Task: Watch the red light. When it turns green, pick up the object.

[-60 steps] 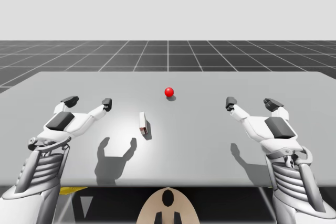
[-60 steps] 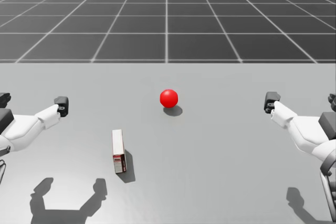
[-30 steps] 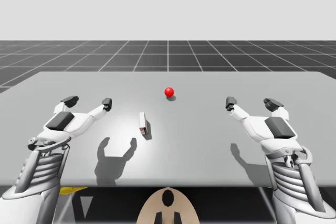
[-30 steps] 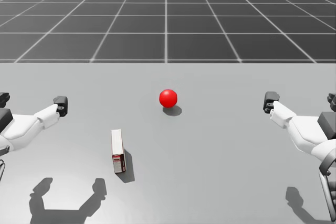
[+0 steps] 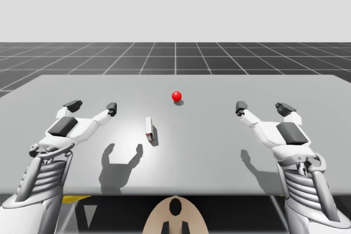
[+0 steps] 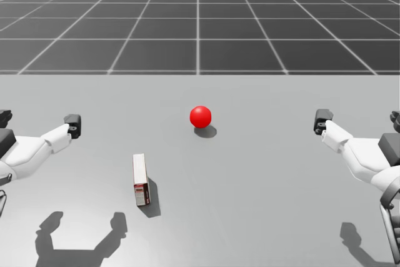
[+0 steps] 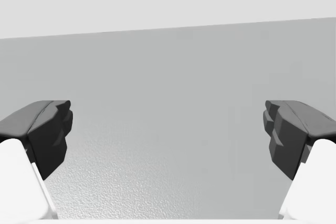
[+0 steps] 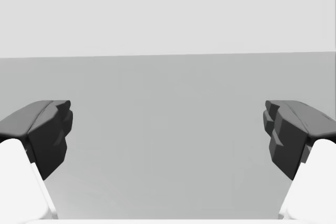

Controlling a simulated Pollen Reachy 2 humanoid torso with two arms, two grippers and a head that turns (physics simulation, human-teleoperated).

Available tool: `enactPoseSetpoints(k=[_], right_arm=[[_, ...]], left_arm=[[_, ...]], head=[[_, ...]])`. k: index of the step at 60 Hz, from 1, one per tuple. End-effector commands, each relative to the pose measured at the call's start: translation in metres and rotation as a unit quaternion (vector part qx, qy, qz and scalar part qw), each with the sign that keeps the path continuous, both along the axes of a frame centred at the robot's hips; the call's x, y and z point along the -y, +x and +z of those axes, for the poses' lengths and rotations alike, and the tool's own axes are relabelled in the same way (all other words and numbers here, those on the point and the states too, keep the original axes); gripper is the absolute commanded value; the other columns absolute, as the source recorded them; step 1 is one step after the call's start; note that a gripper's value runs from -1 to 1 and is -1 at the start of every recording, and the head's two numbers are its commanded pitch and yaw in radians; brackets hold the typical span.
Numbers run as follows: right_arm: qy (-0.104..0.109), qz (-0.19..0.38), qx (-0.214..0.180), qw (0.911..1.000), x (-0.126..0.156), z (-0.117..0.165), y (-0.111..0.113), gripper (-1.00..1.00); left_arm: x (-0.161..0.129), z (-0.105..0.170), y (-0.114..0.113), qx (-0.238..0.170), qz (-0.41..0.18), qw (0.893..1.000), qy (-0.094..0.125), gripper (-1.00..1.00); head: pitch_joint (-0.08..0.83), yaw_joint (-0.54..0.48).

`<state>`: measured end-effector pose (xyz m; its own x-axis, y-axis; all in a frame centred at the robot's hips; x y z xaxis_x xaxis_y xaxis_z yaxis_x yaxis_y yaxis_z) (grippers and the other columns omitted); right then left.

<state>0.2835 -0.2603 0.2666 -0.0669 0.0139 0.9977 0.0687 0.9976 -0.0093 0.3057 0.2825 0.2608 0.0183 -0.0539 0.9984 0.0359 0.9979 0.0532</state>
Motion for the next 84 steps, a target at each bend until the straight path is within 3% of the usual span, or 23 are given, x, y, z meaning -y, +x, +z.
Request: enactPoseSetpoints(k=[1, 33, 50, 59, 64, 72, 78, 80, 84], right_arm=[[0.000, 0.000, 0.000, 1.0000, -0.001, 0.000, 0.000, -1.00], [-0.002, 0.000, -0.001, 1.0000, -0.001, -0.001, 0.000, -1.00], [-0.003, 0.001, -0.003, 1.0000, -0.002, -0.002, 0.000, -1.00], [-0.004, 0.000, -0.004, 1.0000, -0.002, -0.002, 0.000, -1.00], [-0.005, 0.001, -0.004, 1.0000, -0.003, -0.003, 0.001, -1.00], [-0.006, -0.003, -0.003, 1.0000, -0.002, -0.003, 0.001, -1.00], [-0.009, -0.002, -0.004, 0.9999, -0.003, -0.005, 0.002, -1.00], [-0.010, -0.003, -0.005, 0.9999, -0.003, -0.005, 0.002, -1.00], [-0.011, -0.003, -0.006, 0.9999, -0.003, -0.006, 0.003, -1.00]], left_arm=[[0.000, 0.000, 0.000, 0.000, 0.000, 1.000, 0.000, -1.00], [0.000, 0.000, -0.001, 0.001, -0.001, 1.000, 0.000, -1.00], [0.001, -0.001, 0.000, -0.002, -0.002, 1.000, 0.002, -1.00], [0.003, 0.000, -0.001, -0.004, -0.008, 1.000, 0.000, -1.00], [0.008, 0.002, -0.004, -0.008, -0.025, 1.000, -0.007, -1.00], [0.027, 0.006, -0.025, -0.037, -0.071, 0.994, -0.070, -1.00], [0.048, 0.007, -0.047, -0.042, -0.095, 0.993, -0.064, -1.00], [0.055, 0.007, -0.051, -0.043, -0.075, 0.995, -0.057, -1.00], [0.071, -0.001, -0.068, -0.041, -0.102, 0.992, -0.066, -1.00]], head=[[0.445, -0.01], [0.480, 0.01], [0.606, 0.17], [0.632, 0.20], [0.636, 0.20], [0.632, 0.19], [0.632, 0.19], [0.632, 0.19], [0.633, 0.19]])
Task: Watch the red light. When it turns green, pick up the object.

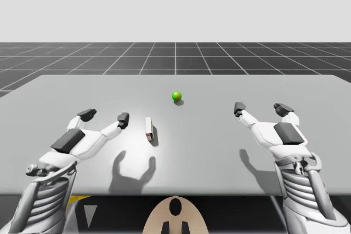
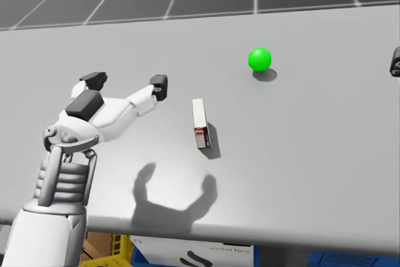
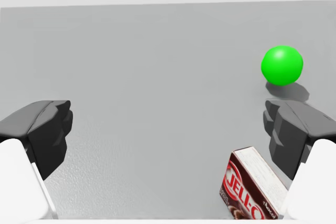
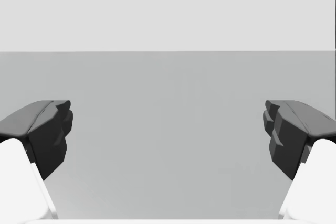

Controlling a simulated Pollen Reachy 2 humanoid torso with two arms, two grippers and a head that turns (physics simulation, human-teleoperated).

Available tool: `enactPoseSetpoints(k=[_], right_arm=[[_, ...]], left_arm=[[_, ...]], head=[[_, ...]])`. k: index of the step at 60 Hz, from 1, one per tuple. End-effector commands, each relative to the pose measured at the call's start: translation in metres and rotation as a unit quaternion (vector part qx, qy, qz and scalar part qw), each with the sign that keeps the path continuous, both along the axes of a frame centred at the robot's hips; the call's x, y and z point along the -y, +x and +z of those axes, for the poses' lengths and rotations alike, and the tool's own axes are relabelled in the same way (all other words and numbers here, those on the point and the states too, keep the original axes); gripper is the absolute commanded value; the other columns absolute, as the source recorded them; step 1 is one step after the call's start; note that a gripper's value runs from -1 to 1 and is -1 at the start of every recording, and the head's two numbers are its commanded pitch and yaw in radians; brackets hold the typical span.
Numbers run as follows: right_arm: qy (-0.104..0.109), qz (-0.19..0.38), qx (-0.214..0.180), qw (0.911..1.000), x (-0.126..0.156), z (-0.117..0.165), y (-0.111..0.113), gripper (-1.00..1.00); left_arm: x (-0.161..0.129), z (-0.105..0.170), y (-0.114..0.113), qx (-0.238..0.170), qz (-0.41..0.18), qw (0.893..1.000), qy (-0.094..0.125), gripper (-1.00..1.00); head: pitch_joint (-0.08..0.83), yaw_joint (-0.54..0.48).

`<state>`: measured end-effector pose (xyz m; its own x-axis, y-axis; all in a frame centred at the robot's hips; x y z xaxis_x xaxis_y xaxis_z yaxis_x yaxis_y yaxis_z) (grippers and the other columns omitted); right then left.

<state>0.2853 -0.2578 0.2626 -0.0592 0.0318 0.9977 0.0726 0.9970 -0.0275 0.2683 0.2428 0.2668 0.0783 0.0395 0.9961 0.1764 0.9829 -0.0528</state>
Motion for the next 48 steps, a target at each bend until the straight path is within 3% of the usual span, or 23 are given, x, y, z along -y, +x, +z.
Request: enactPoseSetpoints(k=[1, 7, 12, 19, 30, 48], right_arm=[[-0.002, -0.001, -0.002, 1.0000, 0.000, -0.002, 0.001, -1.00], [-0.003, -0.001, -0.002, 1.0000, 0.000, -0.003, 0.001, -1.00], [-0.003, -0.001, -0.003, 1.0000, 0.000, -0.004, 0.002, -1.00], [-0.003, -0.001, -0.004, 1.0000, -0.001, -0.004, 0.002, -1.00], [-0.004, -0.001, -0.004, 1.0000, -0.001, -0.004, 0.002, -1.00], [-0.004, -0.002, -0.003, 1.0000, 0.000, -0.004, 0.003, -1.00]], left_arm=[[0.035, -0.009, -0.034, -0.011, -0.036, 0.999, -0.019, -1.00], [0.050, -0.022, -0.049, -0.025, -0.045, 0.998, -0.026, -1.00], [0.064, -0.039, -0.061, -0.058, -0.039, 0.996, -0.052, -1.00], [0.080, -0.068, -0.061, -0.075, -0.046, 0.995, -0.054, -1.00], [0.104, -0.103, -0.048, -0.097, -0.047, 0.993, -0.042, -1.00], [0.129, -0.119, -0.010, -0.114, -0.018, 0.993, -0.018, -1.00]], head=[[0.633, 0.19], [0.632, 0.19], [0.632, 0.19], [0.632, 0.20], [0.632, 0.20], [0.632, 0.20]])
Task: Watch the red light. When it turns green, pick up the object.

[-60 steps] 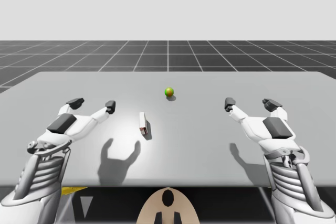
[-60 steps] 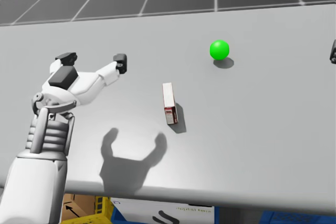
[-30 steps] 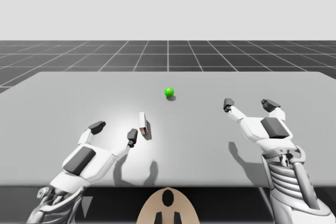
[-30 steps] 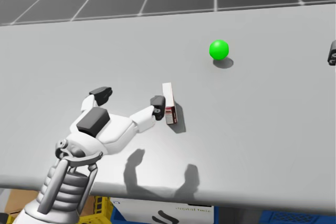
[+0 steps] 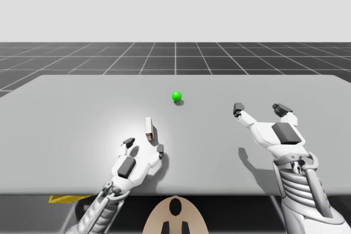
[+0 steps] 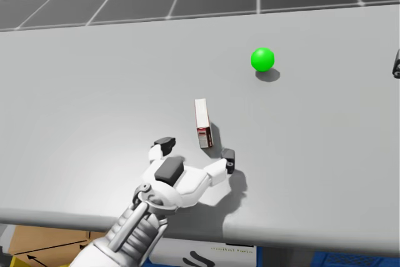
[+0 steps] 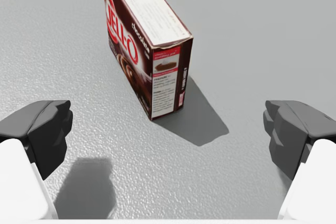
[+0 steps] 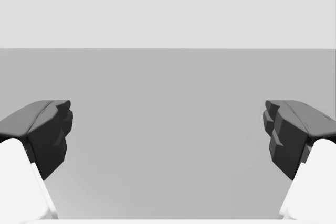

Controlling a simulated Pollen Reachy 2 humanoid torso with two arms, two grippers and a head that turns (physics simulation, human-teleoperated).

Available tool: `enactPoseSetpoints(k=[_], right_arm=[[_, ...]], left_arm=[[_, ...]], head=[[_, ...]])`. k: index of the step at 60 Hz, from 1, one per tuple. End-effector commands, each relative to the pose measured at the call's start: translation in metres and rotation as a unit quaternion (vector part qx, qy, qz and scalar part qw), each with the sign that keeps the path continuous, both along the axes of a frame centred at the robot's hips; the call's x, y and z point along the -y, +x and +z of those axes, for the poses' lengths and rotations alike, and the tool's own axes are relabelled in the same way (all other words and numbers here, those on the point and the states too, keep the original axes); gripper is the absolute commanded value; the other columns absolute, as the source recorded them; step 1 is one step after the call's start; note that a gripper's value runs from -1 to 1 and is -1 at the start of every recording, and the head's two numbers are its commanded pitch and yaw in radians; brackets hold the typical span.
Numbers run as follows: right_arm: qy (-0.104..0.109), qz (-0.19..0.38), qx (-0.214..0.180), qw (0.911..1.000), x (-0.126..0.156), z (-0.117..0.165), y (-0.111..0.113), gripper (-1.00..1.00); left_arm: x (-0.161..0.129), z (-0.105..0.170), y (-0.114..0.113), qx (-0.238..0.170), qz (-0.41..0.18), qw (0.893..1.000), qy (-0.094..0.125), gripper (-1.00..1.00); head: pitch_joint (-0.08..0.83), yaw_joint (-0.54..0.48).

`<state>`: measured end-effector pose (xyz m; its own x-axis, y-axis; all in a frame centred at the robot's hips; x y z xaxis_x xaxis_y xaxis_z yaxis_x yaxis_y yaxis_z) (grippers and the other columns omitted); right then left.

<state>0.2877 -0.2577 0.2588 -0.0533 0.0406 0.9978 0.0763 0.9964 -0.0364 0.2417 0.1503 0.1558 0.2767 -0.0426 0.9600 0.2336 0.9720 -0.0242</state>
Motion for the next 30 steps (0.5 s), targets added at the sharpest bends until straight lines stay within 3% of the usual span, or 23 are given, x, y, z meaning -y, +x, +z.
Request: enactPoseSetpoints(k=[1, 12, 21, 23, 25, 26, 30], right_arm=[[0.001, 0.000, 0.000, 1.0000, 0.001, 0.000, 0.000, -1.00], [0.002, 0.000, 0.001, 1.0000, 0.002, 0.001, 0.000, -1.00], [0.002, -0.001, 0.001, 1.0000, 0.002, 0.001, -0.001, -1.00], [0.003, -0.001, 0.001, 1.0000, 0.002, 0.001, -0.001, -1.00], [0.003, -0.001, 0.001, 1.0000, 0.002, 0.001, -0.001, -1.00], [0.003, -0.001, 0.001, 1.0000, 0.002, 0.001, -0.001, -1.00], [0.003, -0.001, 0.001, 1.0000, 0.002, 0.001, -0.001, -1.00]], left_arm=[[0.037, -0.008, 0.018, -0.013, 0.022, 0.998, -0.049, -1.00], [0.042, -0.010, 0.046, -0.013, 0.042, 0.998, -0.040, -1.00], [0.045, -0.011, 0.061, -0.040, 0.049, 0.997, -0.053, -1.00], [0.045, -0.013, 0.063, -0.046, 0.051, 0.996, -0.055, -0.53], [0.045, -0.015, 0.063, -0.044, 0.050, 0.996, -0.053, -0.32], [0.045, -0.016, 0.061, -0.051, 0.046, 0.996, -0.055, 0.93], [0.045, -0.017, 0.061, -0.055, 0.043, 0.996, -0.054, 0.99]], head=[[0.632, 0.20], [0.632, 0.20], [0.631, 0.20], [0.631, 0.20], [0.630, 0.20], [0.630, 0.20], [0.628, 0.20]])
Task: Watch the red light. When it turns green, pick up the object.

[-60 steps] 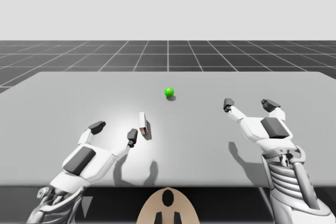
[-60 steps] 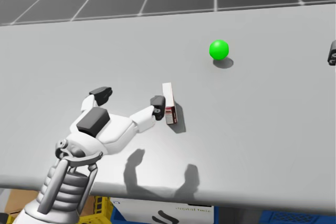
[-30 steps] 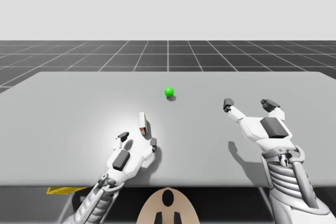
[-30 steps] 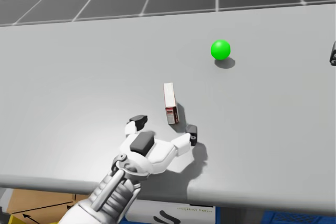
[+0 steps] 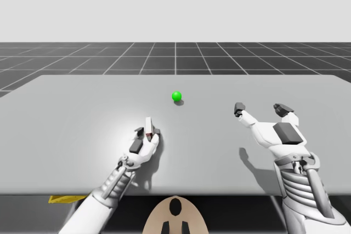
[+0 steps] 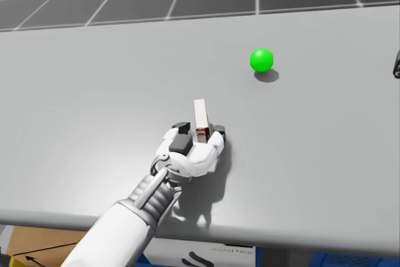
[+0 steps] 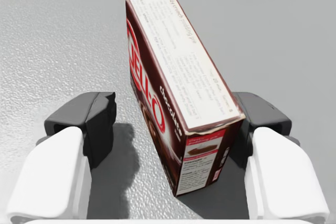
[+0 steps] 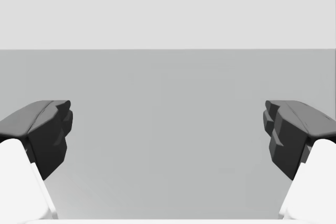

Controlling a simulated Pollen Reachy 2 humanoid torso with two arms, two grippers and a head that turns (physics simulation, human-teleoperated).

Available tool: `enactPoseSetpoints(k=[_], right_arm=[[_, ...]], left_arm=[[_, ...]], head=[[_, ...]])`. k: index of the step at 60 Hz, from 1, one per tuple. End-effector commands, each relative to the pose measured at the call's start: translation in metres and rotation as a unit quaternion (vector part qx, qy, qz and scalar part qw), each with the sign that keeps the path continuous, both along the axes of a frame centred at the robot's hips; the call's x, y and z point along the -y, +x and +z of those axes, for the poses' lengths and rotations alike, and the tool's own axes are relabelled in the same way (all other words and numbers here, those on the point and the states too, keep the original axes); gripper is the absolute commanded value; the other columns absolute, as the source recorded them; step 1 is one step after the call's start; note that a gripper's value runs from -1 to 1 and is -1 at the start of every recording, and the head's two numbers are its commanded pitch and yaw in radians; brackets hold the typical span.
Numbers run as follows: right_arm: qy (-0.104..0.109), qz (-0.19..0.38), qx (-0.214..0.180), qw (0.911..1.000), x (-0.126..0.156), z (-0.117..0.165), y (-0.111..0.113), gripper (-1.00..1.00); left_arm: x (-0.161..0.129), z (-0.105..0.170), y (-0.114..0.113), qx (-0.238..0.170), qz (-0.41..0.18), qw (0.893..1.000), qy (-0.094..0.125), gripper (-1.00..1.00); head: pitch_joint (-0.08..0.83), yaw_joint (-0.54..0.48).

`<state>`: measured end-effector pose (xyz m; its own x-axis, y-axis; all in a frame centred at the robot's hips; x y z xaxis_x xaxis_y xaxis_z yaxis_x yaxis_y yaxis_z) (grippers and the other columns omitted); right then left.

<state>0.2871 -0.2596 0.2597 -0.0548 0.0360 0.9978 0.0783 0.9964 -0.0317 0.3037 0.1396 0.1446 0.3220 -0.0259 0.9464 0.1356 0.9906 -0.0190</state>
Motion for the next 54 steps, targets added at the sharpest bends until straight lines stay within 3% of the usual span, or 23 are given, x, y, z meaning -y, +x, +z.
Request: enactPoseSetpoints(k=[1, 12, 29, 38, 48, 54], right_arm=[[0.000, 0.000, 0.000, 1.0000, 0.000, 0.000, 0.000, -1.00], [-0.001, 0.000, 0.000, 1.0000, 0.000, 0.000, 0.000, -1.00], [-0.002, -0.001, -0.002, 1.0000, 0.000, -0.002, 0.001, -1.00], [-0.001, -0.001, -0.001, 1.0000, 0.000, -0.002, 0.001, -1.00], [-0.002, -0.002, -0.001, 1.0000, 0.001, -0.002, 0.001, -1.00], [-0.003, -0.003, -0.001, 1.0000, 0.002, -0.002, 0.001, -1.00]], left_arm=[[0.035, -0.006, -0.002, -0.031, -0.006, 0.998, -0.063, 0.99], [0.035, -0.008, -0.003, -0.032, -0.010, 0.998, -0.057, 1.00], [0.033, -0.011, -0.005, -0.038, -0.007, 0.998, -0.047, 1.00], [0.033, -0.010, -0.006, -0.037, -0.007, 0.998, -0.046, 1.00], [0.026, 0.018, -0.007, -0.004, -0.009, 0.999, -0.049, 1.00], [0.017, 0.054, -0.006, 0.036, -0.007, 0.998, -0.049, 1.00]], head=[[0.628, 0.20], [0.579, 0.20], [0.347, 0.21], [0.298, 0.22], [0.305, 0.22], [0.308, 0.22]])
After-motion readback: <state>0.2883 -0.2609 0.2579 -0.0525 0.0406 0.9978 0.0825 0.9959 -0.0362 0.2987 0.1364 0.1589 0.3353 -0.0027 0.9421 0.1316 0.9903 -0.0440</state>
